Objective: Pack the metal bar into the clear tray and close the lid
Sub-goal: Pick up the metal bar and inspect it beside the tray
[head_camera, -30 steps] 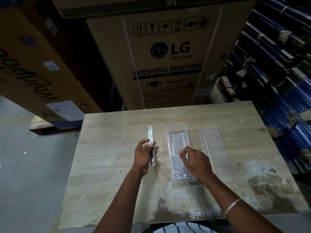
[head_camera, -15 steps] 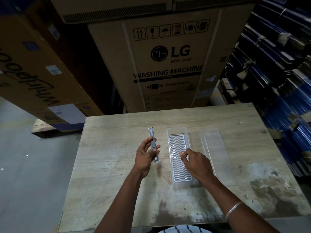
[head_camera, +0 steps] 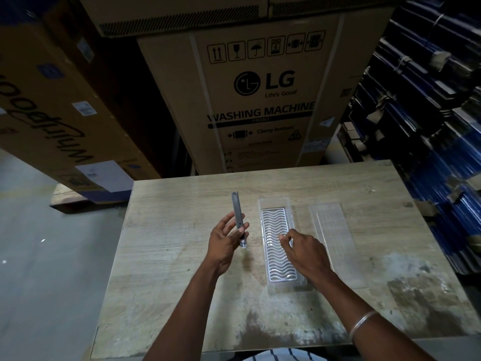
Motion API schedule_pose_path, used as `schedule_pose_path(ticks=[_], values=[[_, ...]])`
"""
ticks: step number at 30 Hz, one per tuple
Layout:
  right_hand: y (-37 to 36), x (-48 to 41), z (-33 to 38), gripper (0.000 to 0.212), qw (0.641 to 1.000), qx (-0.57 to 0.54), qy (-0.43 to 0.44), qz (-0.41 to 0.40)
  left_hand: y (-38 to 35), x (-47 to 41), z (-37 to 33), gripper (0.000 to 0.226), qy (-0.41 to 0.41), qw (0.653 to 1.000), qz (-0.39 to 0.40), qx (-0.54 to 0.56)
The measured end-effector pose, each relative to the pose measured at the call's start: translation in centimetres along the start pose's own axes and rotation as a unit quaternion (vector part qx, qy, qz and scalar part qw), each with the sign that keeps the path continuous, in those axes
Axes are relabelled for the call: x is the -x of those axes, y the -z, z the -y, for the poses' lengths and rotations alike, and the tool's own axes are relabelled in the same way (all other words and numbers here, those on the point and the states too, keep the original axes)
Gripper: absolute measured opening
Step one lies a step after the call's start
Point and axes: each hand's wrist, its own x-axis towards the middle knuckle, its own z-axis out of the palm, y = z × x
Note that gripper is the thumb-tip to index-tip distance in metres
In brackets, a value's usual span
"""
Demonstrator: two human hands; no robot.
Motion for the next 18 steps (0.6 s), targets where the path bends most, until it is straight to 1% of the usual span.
schedule_pose_path(ticks=[2, 7, 12, 18], values=[[0.0, -0.1, 0.0, 0.036, 1.000, 0.000, 0.000, 0.001, -0.2, 0.0, 0.1, 0.042, -0.002, 1.000, 0.004, -0.004], [-0.1, 0.0, 0.0, 0.041, 1.000, -0.008, -0.005, -0.003, -0.4, 0.4, 0.3, 0.036, 0.016, 1.000, 0.008, 0.007], [0.1, 0.2, 0.1, 0.034, 1.000, -0.006, -0.010, 0.009, -0.5, 1.0, 0.1, 0.032, 0.019, 0.997, 0.004, -0.072], [0.1, 0.2, 0.1, 0.034, 1.000, -0.004, -0.007, 0.006, -0.5, 1.3, -0.1, 0.031, 0.026, 0.996, 0.013, -0.081]])
